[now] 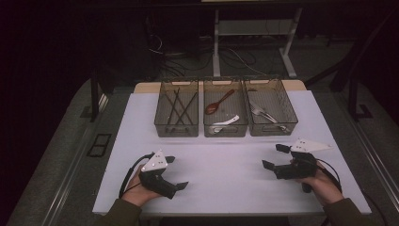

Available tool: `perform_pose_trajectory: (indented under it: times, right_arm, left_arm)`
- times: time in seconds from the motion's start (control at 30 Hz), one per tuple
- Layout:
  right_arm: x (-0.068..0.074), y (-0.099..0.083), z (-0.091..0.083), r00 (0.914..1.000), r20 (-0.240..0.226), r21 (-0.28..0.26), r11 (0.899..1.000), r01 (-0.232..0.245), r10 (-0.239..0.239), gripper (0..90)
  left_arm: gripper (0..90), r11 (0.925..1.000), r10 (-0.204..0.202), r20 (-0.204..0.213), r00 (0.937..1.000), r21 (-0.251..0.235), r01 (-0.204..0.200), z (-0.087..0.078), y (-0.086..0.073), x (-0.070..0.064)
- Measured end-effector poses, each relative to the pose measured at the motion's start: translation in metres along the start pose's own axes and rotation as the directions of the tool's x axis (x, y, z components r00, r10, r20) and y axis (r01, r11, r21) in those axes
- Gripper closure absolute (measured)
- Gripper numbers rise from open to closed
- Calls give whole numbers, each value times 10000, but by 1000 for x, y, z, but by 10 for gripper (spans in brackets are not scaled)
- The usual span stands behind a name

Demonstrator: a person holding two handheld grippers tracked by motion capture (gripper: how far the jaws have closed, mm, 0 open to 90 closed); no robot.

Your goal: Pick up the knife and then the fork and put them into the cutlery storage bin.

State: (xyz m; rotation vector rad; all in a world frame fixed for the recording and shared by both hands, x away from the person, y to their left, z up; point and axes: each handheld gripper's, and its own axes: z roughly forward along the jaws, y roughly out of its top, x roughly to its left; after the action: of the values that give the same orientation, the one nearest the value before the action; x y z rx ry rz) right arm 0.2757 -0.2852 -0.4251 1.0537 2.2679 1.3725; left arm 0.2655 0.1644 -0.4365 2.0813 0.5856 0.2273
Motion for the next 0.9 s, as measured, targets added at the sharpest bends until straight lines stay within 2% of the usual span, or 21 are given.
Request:
perform_pose_trajectory:
  times: [0.3,0.5,0.73,0.9]
  right_arm:
    - [4,-16,-6,10000,22,-15,10000,23,-23,140]
    - [2,-25,-9,10000,68,295,9996,35,-37,140]
    - [2,-29,-5,9998,88,637,9978,185,-191,140]
    - [2,-28,-5,9997,51,651,9976,253,-257,139]
  left_arm:
    - [0,10000,-25,-6,10000,-44,25,-1,0,0]
    - [0,10000,-9,7,10000,-48,9,-1,0,-1]
    - [0,10000,-10,26,10000,-63,10,-1,1,-1]
    - [0,10000,-41,-5,10000,-72,41,-2,0,-1]
